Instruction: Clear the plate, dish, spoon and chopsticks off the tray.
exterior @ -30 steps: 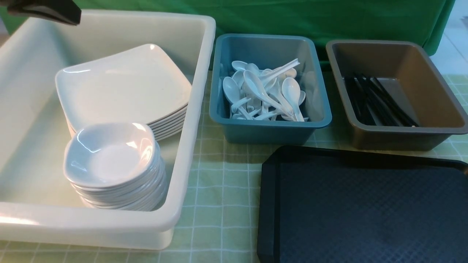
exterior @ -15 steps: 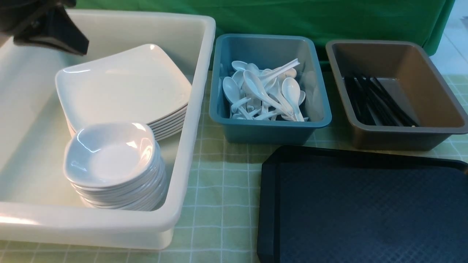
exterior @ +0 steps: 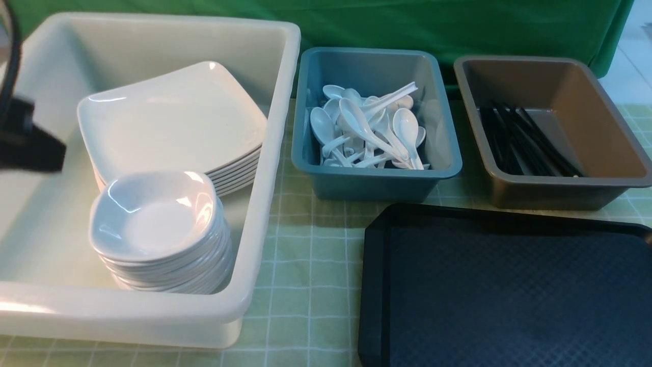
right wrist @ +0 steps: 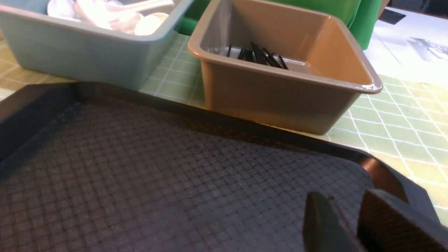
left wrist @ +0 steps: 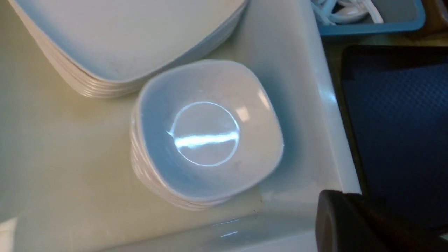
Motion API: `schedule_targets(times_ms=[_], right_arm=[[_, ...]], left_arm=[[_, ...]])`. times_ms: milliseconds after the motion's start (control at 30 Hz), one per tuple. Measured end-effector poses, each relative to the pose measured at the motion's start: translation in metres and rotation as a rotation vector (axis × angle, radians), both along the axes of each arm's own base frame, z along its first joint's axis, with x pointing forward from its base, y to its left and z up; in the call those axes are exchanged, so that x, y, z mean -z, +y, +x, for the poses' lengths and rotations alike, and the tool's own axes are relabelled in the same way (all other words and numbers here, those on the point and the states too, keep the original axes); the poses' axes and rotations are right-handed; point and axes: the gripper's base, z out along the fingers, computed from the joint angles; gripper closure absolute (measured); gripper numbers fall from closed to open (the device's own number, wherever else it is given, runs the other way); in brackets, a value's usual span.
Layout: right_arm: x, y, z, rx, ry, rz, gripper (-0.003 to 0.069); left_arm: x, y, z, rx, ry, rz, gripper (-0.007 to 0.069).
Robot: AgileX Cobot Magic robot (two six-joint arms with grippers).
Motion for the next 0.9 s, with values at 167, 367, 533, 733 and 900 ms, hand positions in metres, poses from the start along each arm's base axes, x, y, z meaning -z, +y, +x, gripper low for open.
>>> schedule_targets(times_ms=[167,367,533,733,900], right_arm=[[0.000,0.000,0.000,0.000,0.000,0.000,0.0487],[0.000,0.000,0.000,0.000,0.000,0.000,0.0475],[0.000,0.000,0.000,0.000,0.000,0.000,0.0463],[0.000,0.000,0.000,0.000,0.000,0.000,0.0452],[0.000,0.000,0.000,0.000,0.000,0.000,0.0444]], left_arm=[[0.017,-0.010,-0.044,-0.014,-0.177,-0.087,0.0636],[0.021,-0.012,-0.083,-0.098,-0.453,-0.149,0.0636],[0.019,-0.012,-0.105,-0.106,-0.557,-0.117,0.0636],[0.021,-0.008,-0.107,-0.120,-0.571,-0.037,0.0636],[0.022,0.000,-0.103,-0.153,-0.621,0.100,0.0636]])
